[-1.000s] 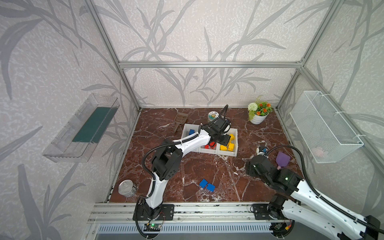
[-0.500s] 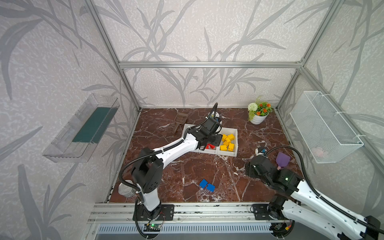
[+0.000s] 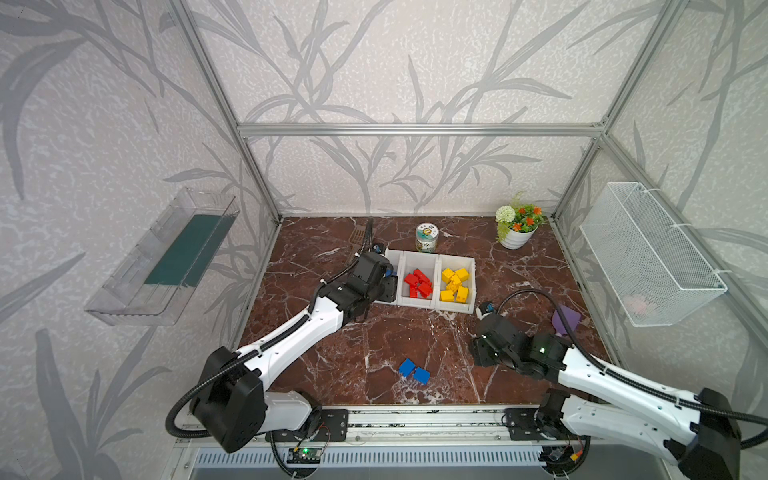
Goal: Sort the legos into containers by color
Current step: 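Draw the left gripper back while the right gripper moves toward the blue bricks, then lower the right gripper and grasp one blue brick on the table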
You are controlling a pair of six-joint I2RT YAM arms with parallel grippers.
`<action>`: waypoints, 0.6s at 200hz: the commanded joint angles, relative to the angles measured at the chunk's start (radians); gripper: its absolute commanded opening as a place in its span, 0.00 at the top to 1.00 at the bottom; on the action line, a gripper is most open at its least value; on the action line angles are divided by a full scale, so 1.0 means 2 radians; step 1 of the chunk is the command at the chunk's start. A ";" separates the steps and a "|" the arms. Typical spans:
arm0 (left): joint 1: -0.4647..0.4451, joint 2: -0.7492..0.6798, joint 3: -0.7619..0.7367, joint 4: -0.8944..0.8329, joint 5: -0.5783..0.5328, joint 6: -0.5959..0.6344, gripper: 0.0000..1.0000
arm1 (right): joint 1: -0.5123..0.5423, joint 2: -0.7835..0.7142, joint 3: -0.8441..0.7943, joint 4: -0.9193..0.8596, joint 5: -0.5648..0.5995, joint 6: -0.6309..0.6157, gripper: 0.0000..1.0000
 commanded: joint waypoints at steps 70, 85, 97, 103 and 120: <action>0.007 -0.141 -0.118 -0.021 -0.055 -0.079 0.34 | 0.098 0.119 0.043 0.099 -0.081 -0.125 0.31; 0.008 -0.163 -0.135 -0.024 -0.062 -0.091 0.34 | 0.104 0.139 0.054 0.105 -0.093 -0.139 0.31; 0.007 -0.179 -0.147 -0.026 -0.069 -0.097 0.34 | 0.111 0.157 0.064 0.110 -0.100 -0.149 0.31; 0.008 -0.185 -0.151 -0.028 -0.072 -0.099 0.34 | 0.114 0.167 0.070 0.111 -0.104 -0.153 0.31; 0.008 -0.200 -0.158 -0.030 -0.078 -0.102 0.34 | 0.120 0.197 0.085 0.114 -0.111 -0.154 0.31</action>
